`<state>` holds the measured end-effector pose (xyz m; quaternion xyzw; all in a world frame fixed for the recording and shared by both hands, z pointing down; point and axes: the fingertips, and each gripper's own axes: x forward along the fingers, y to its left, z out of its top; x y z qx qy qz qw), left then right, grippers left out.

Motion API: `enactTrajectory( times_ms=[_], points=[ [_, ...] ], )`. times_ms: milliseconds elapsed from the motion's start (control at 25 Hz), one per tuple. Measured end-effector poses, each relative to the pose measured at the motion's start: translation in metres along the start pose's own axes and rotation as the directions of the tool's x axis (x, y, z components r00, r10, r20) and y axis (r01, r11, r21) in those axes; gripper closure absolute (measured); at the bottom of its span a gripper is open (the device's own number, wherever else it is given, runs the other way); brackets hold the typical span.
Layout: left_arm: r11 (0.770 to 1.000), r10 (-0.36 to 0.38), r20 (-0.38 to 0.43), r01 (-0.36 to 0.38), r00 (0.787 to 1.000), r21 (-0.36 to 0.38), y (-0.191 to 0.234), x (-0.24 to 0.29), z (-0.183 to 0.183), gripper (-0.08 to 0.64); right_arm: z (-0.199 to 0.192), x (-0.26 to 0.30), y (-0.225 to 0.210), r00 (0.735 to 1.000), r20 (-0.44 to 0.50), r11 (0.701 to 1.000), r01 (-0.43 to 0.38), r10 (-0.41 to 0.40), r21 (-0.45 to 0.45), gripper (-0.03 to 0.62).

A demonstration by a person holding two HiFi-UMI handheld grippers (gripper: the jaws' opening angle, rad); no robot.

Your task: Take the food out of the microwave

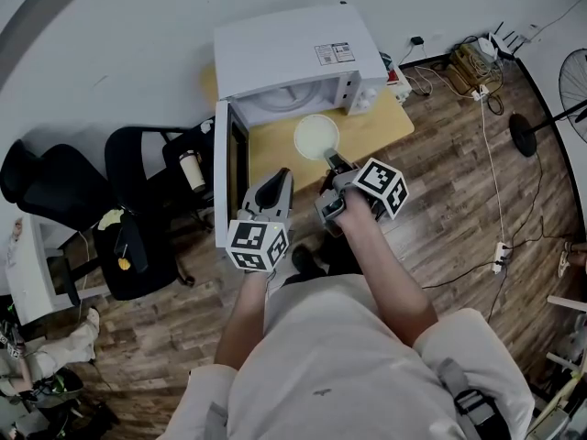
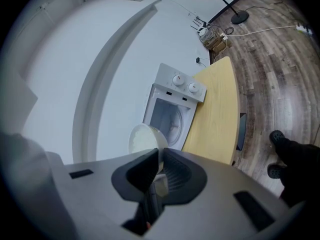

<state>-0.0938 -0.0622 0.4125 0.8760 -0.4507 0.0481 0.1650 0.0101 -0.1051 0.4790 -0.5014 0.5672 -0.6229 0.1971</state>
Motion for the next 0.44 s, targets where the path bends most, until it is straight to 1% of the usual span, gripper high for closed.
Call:
enactTrajectory(
  times_ms=[440],
  points=[
    [1.000, 0.000, 0.000, 0.000, 1.000, -0.003, -0.0008, -0.0042, -0.0018, 0.546, -0.0040, -0.0016, -0.0031, 1.000, -0.005, 1.000, 0.008, -0.008, -0.003, 0.565]
  ],
)
